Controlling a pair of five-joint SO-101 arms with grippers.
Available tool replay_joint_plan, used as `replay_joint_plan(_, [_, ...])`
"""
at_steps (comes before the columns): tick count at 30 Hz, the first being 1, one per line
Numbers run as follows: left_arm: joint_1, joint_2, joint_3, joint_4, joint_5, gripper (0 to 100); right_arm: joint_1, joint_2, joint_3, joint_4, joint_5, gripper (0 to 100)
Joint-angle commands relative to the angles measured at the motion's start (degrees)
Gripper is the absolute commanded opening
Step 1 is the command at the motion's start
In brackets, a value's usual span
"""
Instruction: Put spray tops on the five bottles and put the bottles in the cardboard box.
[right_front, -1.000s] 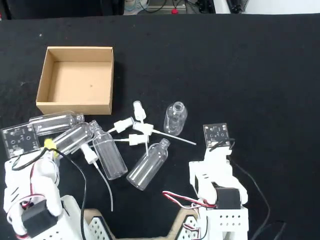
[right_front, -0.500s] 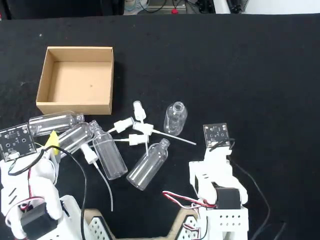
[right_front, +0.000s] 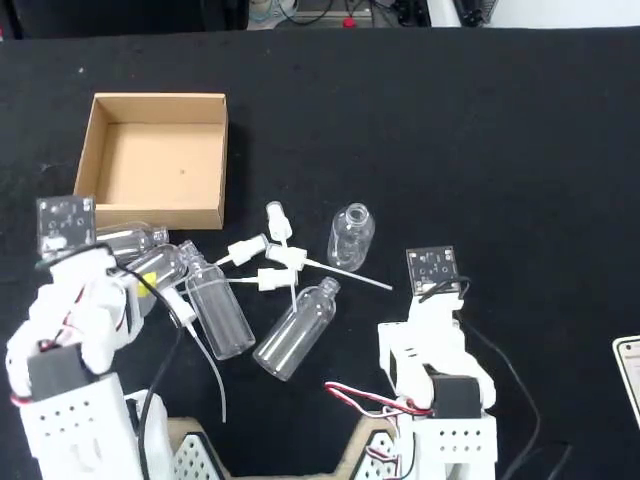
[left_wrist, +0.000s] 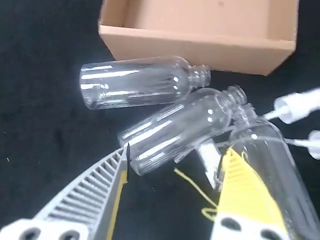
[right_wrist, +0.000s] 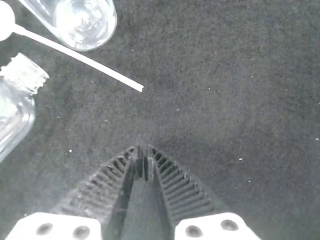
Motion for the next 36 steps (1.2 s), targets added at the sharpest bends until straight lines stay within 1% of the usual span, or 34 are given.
replay_joint_plan(1, [3.2, 4.6, -9.6, 5.2, 0.4, 29, 1.1, -5.5, -0.1, 0.5, -0.1, 1.3])
replay_joint_plan(6, [4.0, 6.9, -13.1, 10.1, 0.4, 29, 1.1, -5.5, -0.1, 0.5, -0.1, 1.3])
replay_joint_plan(16, [4.2, 7.5, -13.1, 11.7, 0.0, 29, 1.1, -5.5, -0.1, 0.5, -0.1, 1.3])
replay_joint_plan(20, [6.5, 7.5, -12.4, 11.6, 0.4, 29, 1.1, -5.5, -0.1, 0.5, -0.1, 1.3])
replay_joint_plan(23, [10.4, 7.5, -10.7, 11.3, 0.6, 29, 1.1, -5.5, -0.1, 0.5, -0.1, 1.3])
replay_joint_plan(30, [19.2, 7.5, -9.2, 10.6, 11.0, 29, 0.9, -5.5, -0.1, 0.5, -0.4, 1.3])
replay_joint_plan(33, [21.9, 7.5, -8.2, 8.0, 15.5, 29, 0.9, -5.5, -0.1, 0.5, -0.4, 1.3])
replay_joint_plan(36, [23.2, 7.5, -3.5, 3.2, 16.2, 31, 0.9, -5.5, -0.1, 0.5, -0.4, 1.3])
